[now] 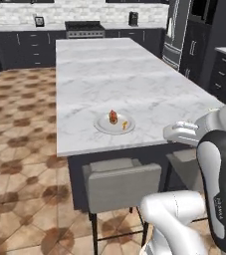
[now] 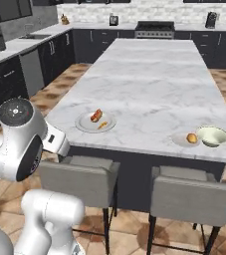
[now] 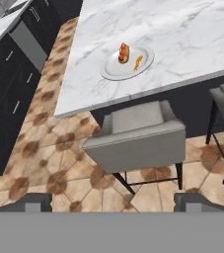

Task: Take the smaller bowl and place it next to the appetizer plate on the dining counter , and place the larger bowl next to the plate with cooked food.

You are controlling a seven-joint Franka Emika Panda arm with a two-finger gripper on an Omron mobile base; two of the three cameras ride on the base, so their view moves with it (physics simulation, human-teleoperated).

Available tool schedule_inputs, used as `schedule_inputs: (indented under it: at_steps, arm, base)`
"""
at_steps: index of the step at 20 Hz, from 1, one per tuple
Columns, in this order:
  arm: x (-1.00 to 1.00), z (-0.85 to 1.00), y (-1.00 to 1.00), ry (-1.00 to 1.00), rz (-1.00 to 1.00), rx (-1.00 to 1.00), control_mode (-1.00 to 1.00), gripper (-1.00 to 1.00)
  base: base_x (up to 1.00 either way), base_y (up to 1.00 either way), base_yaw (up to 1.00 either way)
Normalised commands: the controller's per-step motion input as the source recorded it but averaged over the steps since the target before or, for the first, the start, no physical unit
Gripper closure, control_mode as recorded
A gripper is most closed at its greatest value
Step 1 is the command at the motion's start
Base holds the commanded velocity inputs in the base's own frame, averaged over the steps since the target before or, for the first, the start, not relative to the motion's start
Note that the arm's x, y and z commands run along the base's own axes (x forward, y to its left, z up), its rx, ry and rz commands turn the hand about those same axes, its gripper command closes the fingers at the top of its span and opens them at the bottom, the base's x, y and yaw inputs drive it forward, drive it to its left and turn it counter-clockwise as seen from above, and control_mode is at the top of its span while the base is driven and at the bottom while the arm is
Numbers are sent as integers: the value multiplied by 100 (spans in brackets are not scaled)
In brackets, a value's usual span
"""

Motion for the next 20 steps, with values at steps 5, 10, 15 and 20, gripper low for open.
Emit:
schedule_inputs:
  at_steps: [5,10,15,20]
  arm:
    - [0,0,0,0,0,0,100,-100]
    - [0,0,0,0,0,0,100,-100]
    - [0,0,0,0,0,0,100,-100]
    - [0,0,0,0,0,0,100,-100]
  base:
    - [35,100,-3]
    - [60,100,-20]
    - [56,95,-11]
    - [68,30,0]
